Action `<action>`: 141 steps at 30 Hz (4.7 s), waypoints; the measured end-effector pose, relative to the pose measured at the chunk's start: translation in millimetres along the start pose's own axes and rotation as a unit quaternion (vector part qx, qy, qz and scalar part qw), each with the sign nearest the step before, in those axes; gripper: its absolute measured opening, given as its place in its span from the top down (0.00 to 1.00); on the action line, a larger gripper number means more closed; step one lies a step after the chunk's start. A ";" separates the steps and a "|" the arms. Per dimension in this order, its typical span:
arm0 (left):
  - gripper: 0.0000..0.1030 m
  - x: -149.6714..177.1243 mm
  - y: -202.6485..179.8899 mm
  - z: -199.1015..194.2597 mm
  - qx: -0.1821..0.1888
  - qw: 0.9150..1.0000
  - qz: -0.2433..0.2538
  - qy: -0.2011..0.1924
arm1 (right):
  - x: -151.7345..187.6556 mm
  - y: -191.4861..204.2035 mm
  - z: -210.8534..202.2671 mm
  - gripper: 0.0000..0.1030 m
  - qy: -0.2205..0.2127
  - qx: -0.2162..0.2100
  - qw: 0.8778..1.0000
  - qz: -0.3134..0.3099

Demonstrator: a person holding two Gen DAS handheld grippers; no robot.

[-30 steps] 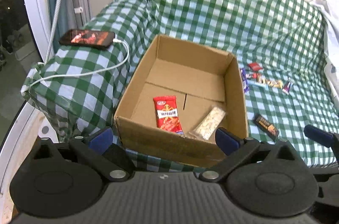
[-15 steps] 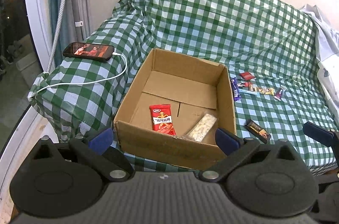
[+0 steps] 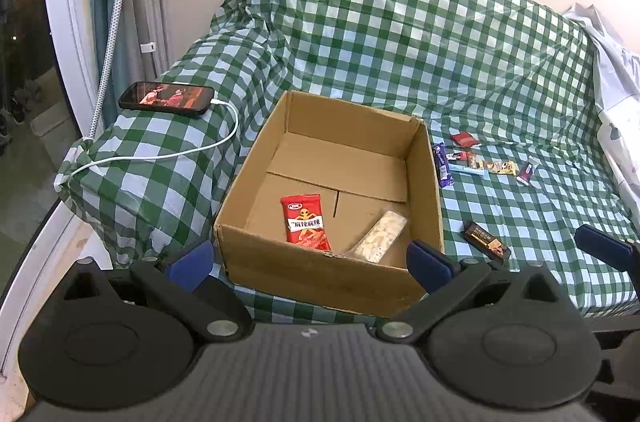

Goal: Organize snacks
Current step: 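Withdraw both tools from the box and move toward the snack pile, then grasp the purple candy bar with the left tool while the right tool grasps the purple-and-white tube, then carry the purple candy bar with the left tool while the right tool carries the tube into the box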

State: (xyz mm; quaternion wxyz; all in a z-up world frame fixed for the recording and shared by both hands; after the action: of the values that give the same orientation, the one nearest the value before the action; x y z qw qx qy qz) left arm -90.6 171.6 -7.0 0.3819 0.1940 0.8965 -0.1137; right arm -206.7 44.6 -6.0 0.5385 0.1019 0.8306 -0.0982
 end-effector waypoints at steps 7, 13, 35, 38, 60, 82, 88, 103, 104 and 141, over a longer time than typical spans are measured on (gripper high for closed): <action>0.00 -4.0 -2.6 10.7 -0.007 1.000 0.015 0.013 | 3.7 -6.7 7.7 0.01 0.008 -0.005 1.000 0.017; 0.00 -9.5 -19.5 29.4 -0.010 0.999 0.028 0.037 | 8.6 -25.8 19.4 0.01 0.018 -0.006 0.999 0.043; 0.00 -59.2 -184.9 170.0 0.047 0.983 0.109 0.143 | 52.0 -236.7 99.7 0.01 0.072 0.132 0.969 0.198; 0.00 -71.6 -220.2 206.5 0.049 0.980 0.125 0.148 | 58.2 -282.5 114.6 0.01 0.075 0.167 0.958 0.220; 0.00 -94.0 -325.6 534.8 0.011 0.969 0.128 0.212 | 84.6 -558.8 437.7 0.00 0.123 0.226 0.934 0.247; 0.87 -123.8 -313.6 399.9 0.115 0.974 0.095 0.170 | 30.9 -517.6 347.6 0.82 0.053 0.231 0.955 0.176; 0.87 -115.1 -281.9 301.4 0.111 0.976 0.104 0.157 | -9.1 -448.3 243.0 0.82 -0.023 0.178 0.963 0.201; 0.87 -40.8 -112.9 123.3 0.024 0.985 0.097 0.139 | 3.5 -187.5 82.7 0.82 -0.011 0.002 0.983 0.181; 0.87 -35.5 -102.6 116.9 0.019 0.986 0.093 0.137 | 6.2 -172.9 75.2 0.82 -0.006 -0.010 0.985 0.174; 0.87 0.1 -12.7 77.1 0.016 0.992 0.032 0.121 | 14.1 -65.2 42.3 0.82 0.045 -0.030 0.995 0.085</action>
State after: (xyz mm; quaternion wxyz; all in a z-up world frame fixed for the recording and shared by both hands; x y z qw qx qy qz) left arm -46.8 133.0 -59.0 0.2707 0.2412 0.9274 -0.0917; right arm -193.2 -28.6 -32.3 0.5099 0.1606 0.8448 -0.0225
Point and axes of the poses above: each gripper's, at about its wrist camera, not at the fingertips, and z roughly the way its jaws point, y to its left, x to its underside, the point moved 7 cm from there along z, roughly the way its jaws point
